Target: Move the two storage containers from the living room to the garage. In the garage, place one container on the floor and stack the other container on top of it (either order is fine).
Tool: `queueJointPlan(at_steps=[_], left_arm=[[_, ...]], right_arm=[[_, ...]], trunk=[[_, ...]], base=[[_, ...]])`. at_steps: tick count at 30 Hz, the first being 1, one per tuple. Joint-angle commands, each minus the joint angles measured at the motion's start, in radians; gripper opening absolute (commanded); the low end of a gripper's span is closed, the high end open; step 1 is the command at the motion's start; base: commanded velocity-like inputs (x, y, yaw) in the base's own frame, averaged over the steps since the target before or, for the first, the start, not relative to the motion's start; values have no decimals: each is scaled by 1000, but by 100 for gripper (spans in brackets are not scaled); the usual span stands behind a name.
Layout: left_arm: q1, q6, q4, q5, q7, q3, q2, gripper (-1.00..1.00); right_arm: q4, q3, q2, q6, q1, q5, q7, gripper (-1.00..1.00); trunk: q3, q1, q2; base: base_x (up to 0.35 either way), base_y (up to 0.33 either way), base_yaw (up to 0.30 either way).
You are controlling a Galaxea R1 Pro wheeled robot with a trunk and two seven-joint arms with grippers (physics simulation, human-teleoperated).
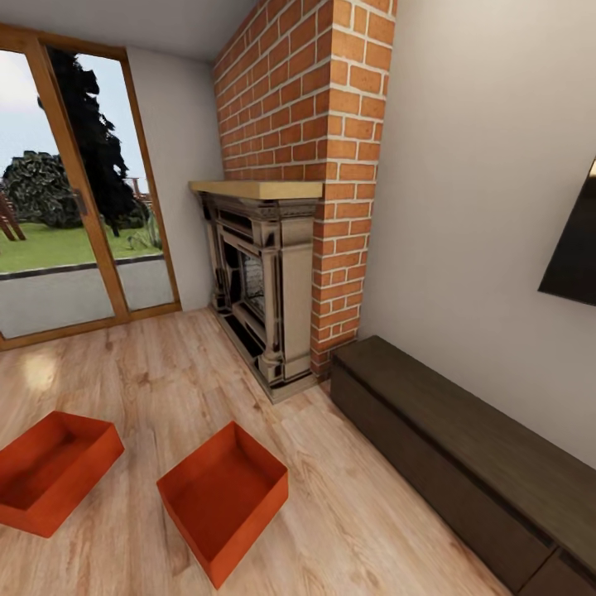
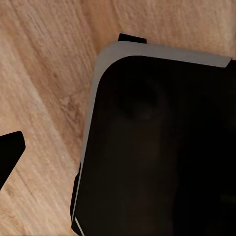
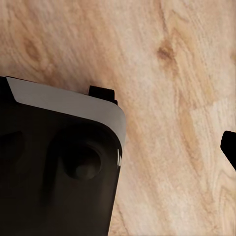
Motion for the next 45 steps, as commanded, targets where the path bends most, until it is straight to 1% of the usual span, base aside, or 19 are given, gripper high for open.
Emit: queueJointPlan(at_steps=[1,14,30,45], left_arm=[[0,-2,0,5,1,2,0,100],[0,-2,0,5,1,1,0,100],[0,-2,0,5,1,2,1,100],[0,-2,0,5,1,2,1,100]], right_arm=[[2,8,1,-4,-1,-8,0,100],[3,8,1,-4,-1,-8,0,100],[2,8,1,-4,-1,-8,0,100],[2,8,1,-4,-1,-8,0,100]], trunk=[[-1,0,0],[-1,0,0],[-1,0,0],[-1,0,0]], base=[[101,0,0],[167,-100,0],[17,-12,0],[229,-161,0]])
